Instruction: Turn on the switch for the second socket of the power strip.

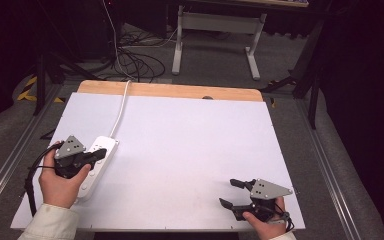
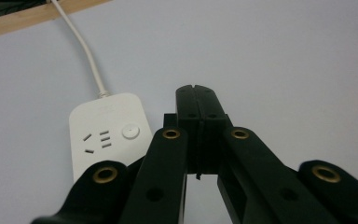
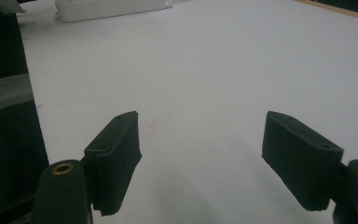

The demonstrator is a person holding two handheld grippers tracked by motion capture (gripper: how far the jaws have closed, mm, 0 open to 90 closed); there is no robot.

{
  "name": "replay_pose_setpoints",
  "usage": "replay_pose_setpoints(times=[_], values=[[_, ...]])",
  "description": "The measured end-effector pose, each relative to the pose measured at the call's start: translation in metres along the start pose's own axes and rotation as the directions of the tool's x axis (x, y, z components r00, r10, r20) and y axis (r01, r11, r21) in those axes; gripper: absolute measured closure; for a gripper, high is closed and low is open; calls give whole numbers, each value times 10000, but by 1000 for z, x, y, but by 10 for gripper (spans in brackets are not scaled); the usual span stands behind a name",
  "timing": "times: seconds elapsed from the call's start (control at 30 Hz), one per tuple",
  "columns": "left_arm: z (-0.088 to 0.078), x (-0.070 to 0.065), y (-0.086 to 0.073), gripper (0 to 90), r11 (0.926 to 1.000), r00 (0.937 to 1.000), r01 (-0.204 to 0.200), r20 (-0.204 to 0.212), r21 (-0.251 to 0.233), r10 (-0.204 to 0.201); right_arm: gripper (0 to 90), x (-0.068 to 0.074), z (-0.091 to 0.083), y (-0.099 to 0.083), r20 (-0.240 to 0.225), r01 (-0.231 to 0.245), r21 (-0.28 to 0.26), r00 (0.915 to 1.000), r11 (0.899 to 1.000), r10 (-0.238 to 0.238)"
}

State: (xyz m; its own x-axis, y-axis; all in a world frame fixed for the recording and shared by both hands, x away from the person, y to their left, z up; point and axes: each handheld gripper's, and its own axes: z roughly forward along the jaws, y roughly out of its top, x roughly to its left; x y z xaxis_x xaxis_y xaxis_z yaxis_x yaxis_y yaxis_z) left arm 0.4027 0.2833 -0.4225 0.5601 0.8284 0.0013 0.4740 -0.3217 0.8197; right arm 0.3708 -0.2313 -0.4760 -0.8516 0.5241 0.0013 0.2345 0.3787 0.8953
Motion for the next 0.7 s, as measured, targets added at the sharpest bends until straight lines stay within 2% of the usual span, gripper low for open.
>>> replay_pose_setpoints(times=[0.3,0.5,0.7], values=[[7,7,-6,897,9989,9998,139,-160,441,-132,278,0,0,0,-4,-36,13,10000,10000,36],[12,11,-10,897,9976,9995,302,-107,625,-295,278,0,0,0,-10,-40,18,10000,10000,40],[14,15,-14,897,9951,9989,376,-322,917,-347,278,0,1,0,-14,-25,28,10000,10000,25]])
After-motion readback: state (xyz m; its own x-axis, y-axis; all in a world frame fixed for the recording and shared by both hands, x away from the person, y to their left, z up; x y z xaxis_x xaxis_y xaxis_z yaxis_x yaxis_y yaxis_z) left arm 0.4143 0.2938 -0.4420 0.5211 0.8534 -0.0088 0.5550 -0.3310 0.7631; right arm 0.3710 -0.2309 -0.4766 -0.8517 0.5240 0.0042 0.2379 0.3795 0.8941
